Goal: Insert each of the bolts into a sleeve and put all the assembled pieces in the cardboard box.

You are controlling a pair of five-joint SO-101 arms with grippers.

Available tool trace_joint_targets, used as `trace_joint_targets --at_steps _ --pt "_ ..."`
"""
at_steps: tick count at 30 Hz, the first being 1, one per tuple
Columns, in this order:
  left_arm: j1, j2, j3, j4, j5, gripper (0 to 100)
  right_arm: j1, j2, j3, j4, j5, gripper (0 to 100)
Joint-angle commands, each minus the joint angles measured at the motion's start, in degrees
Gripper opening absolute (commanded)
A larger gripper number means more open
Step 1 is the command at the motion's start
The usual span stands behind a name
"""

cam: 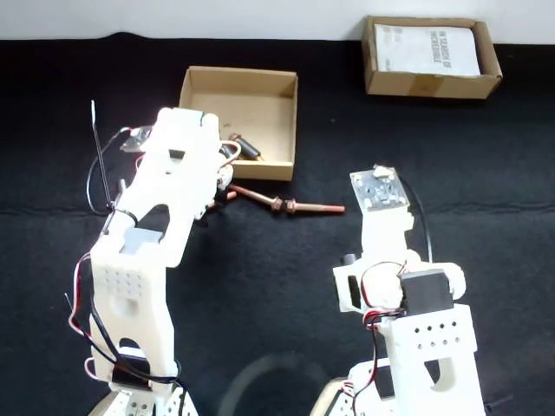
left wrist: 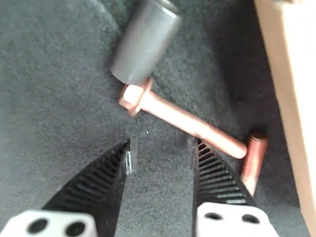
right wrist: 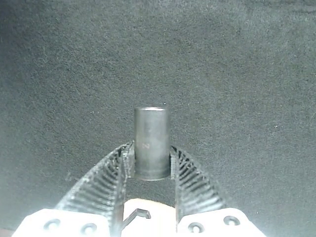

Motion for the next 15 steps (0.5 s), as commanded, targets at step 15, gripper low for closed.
trace_joint_targets --at_steps 15 --pt "-2.9 5.4 -5.9 0.0 0.5 19 0.2 0.2 -0.4 0.1 0.6 0.8"
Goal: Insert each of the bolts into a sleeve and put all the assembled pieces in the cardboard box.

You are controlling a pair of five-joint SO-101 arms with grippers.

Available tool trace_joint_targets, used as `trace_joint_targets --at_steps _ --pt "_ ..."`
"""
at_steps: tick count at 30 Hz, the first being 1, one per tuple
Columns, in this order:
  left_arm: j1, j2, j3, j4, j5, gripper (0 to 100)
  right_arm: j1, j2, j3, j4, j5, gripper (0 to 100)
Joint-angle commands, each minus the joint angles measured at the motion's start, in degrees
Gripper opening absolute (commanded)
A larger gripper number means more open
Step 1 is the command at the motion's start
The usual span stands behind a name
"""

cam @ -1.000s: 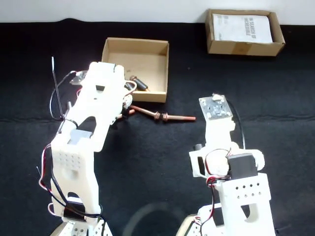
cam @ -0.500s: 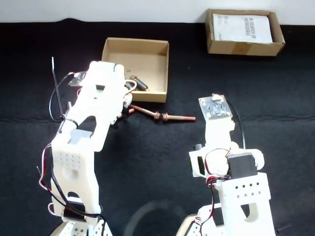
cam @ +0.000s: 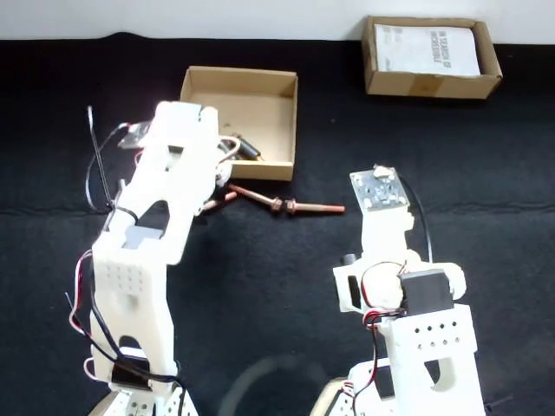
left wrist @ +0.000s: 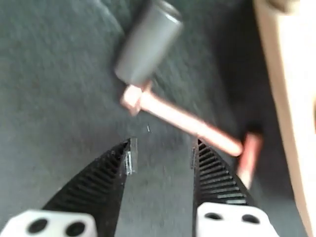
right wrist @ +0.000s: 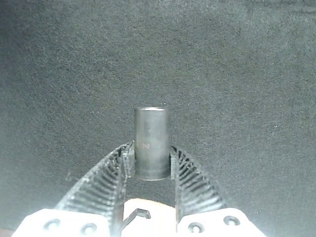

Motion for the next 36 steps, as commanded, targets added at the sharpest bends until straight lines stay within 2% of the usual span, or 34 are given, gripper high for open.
trace_joint_targets --at_steps 1,9,18,25,30,36 --pt "-1.8 1.8 -2.2 -1.8 0.5 19 0.2 0.2 -0.3 0.1 0.5 0.8" --pt "-1.5 1.5 -2.2 -2.5 0.6 19 0.1 0.3 -0.3 0.1 0.6 0.8" --pt "-1.9 -6.8 -1.9 -0.7 0.6 19 0.1 4.0 -0.7 0.1 0.6 0.8" --pt "-3.3 -5.3 -2.0 -1.1 0.6 19 0.1 5.9 -0.9 0.1 0.6 0.8" --pt "-5.7 -0.7 -2.1 -5.0 2.1 19 0.1 6.1 -0.9 0.5 0.6 0.8" --pt "-5.0 0.3 -2.2 -4.9 2.2 19 0.1 6.2 -0.9 0.4 0.6 0.8"
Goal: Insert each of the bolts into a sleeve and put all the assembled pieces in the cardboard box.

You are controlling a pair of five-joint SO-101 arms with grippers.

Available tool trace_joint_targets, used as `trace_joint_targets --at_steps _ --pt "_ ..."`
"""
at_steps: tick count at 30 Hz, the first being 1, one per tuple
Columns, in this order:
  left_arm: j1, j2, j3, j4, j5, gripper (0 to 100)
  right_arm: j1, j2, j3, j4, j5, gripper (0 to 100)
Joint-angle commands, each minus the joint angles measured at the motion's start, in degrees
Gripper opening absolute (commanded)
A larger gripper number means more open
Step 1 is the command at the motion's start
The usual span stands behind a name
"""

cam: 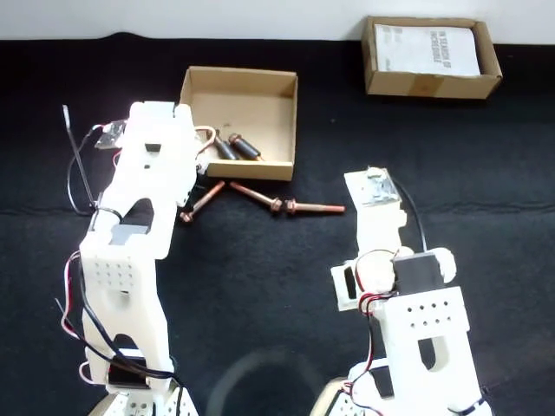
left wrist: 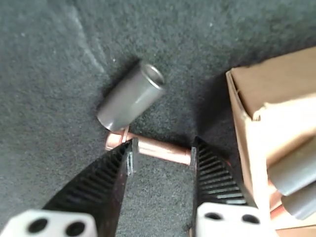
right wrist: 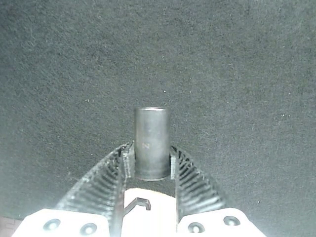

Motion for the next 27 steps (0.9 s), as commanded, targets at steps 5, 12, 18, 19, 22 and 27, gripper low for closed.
trace_joint_targets --at_steps 5,12,18,19,22,27 --pt "3.1 0.2 -0.6 0.3 0.4 19 0.1 0.5 -0.9 0.2 0.6 0.8" --pt "8.0 -0.3 -1.0 3.1 0.4 19 0.1 0.6 -0.8 -0.1 0.6 0.8" --pt "8.2 0.4 -0.1 3.5 -1.7 19 0.3 0.6 -0.8 -0.1 1.5 0.8" --pt "8.2 0.3 0.7 3.5 -2.5 19 0.4 0.6 -0.8 -0.1 2.0 0.8" --pt "8.1 0.1 2.3 3.5 -3.2 19 0.4 0.6 -0.8 -0.2 2.5 0.8" --pt "9.1 0.2 2.9 3.6 -3.3 19 0.4 0.6 -0.8 -0.7 2.5 0.8"
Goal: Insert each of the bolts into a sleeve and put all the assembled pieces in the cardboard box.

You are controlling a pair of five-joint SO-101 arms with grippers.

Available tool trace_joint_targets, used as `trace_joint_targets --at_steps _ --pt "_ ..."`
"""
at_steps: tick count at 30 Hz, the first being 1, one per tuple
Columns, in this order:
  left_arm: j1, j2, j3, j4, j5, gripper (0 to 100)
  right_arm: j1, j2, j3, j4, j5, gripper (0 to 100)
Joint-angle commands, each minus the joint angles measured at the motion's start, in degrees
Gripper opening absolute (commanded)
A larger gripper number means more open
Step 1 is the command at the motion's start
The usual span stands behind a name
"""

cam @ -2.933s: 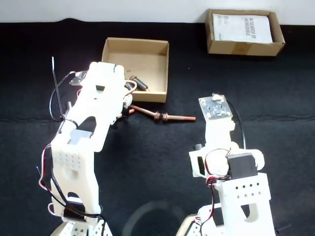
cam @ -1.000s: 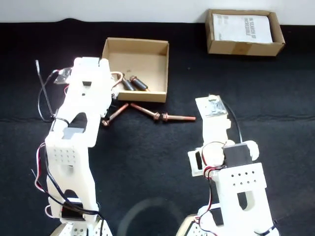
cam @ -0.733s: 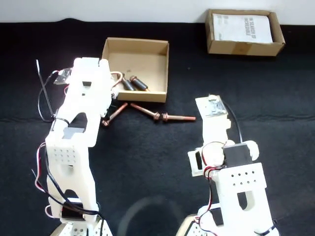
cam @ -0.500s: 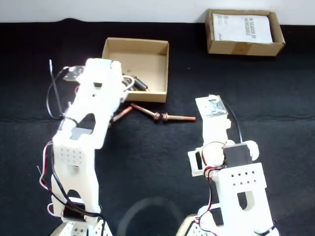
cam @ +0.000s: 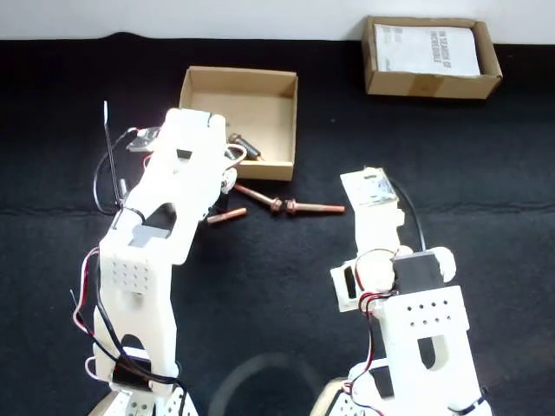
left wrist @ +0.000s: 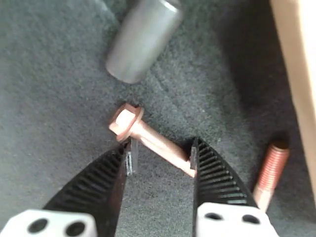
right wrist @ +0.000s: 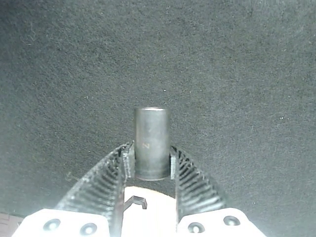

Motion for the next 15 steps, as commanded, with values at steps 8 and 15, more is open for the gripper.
trace_joint_targets --at_steps 8,15 --pt "2.7 0.9 3.0 1.2 -2.4 19 0.5 0.2 -0.8 -1.3 2.0 0.8" --pt "1.4 6.5 -0.7 1.3 -2.3 1 3.0 0.3 -0.9 -2.2 3.0 0.8"
